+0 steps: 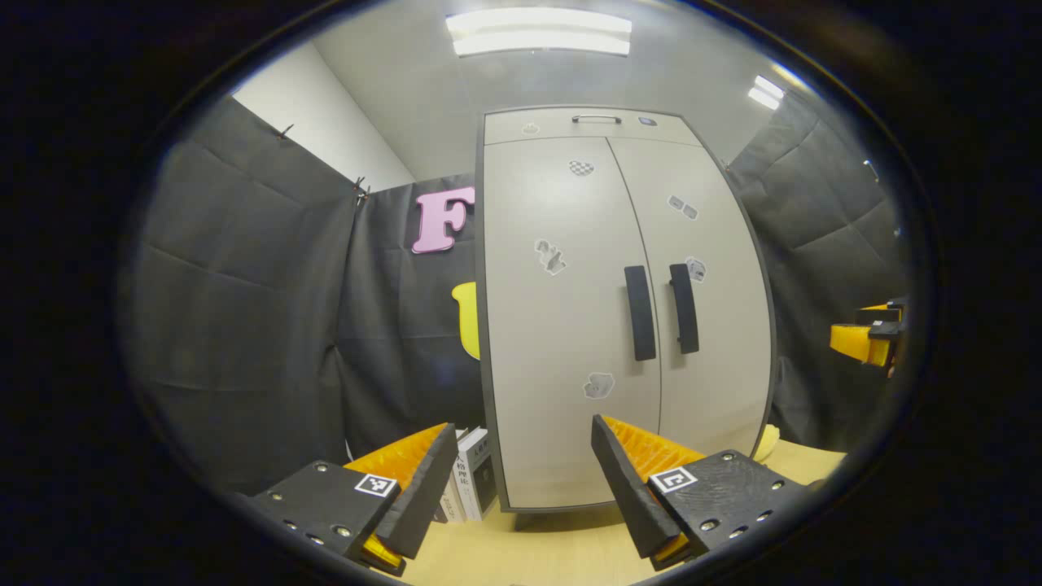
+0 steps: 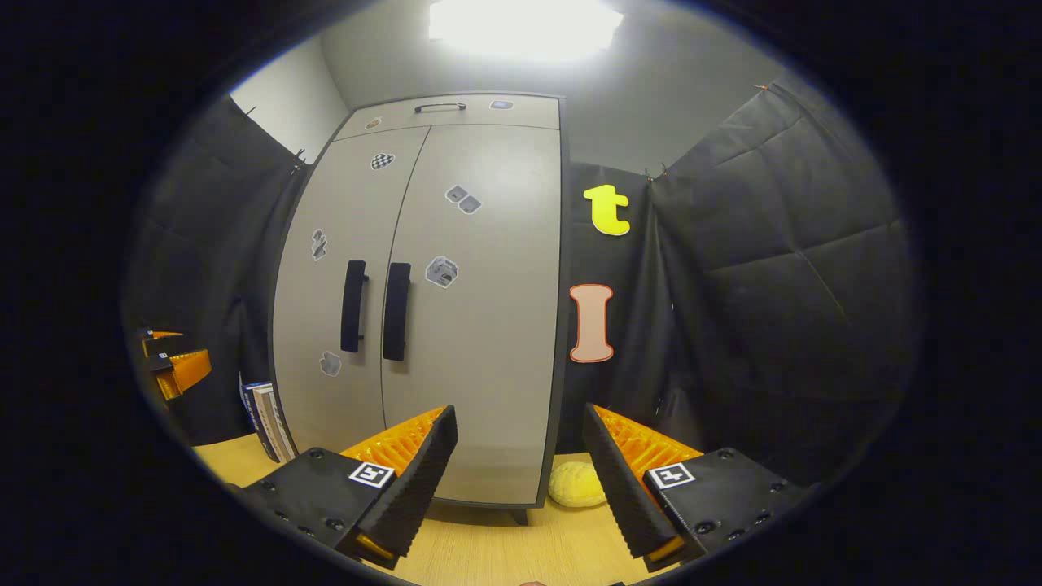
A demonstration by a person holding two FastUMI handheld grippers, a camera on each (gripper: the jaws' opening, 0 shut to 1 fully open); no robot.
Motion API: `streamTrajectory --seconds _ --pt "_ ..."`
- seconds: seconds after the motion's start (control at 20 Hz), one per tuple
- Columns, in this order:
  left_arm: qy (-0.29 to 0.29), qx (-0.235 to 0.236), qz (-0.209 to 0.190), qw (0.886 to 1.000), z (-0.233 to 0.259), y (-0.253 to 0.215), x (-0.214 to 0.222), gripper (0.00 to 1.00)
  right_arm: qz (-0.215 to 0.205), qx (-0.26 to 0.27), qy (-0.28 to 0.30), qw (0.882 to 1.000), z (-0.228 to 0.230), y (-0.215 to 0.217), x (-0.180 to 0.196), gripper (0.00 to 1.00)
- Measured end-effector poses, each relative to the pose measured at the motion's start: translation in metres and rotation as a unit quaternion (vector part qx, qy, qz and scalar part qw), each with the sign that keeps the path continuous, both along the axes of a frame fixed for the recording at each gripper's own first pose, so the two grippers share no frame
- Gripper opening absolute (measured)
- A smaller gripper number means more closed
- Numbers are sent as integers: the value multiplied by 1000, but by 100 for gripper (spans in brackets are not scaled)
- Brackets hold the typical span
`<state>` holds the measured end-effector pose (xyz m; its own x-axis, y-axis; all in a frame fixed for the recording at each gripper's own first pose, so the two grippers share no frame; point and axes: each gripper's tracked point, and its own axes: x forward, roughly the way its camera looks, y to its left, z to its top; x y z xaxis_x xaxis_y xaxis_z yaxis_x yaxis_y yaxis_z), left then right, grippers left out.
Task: Open the right door of the double-door shoe cabinet with the right hand, and open the left door with the left hand.
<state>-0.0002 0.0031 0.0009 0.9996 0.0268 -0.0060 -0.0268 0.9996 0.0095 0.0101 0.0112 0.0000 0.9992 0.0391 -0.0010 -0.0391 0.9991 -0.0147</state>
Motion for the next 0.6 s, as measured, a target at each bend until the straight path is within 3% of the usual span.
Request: streamTrajectory --seconds 0.4,0.6 --pt "3 5 28 1000 0 9 -1 96 19 6 -5 1000 9 17 14 98" --pt "8 12 52 999 -4 42 -23 99 38 6 -5 999 22 36 34 98"
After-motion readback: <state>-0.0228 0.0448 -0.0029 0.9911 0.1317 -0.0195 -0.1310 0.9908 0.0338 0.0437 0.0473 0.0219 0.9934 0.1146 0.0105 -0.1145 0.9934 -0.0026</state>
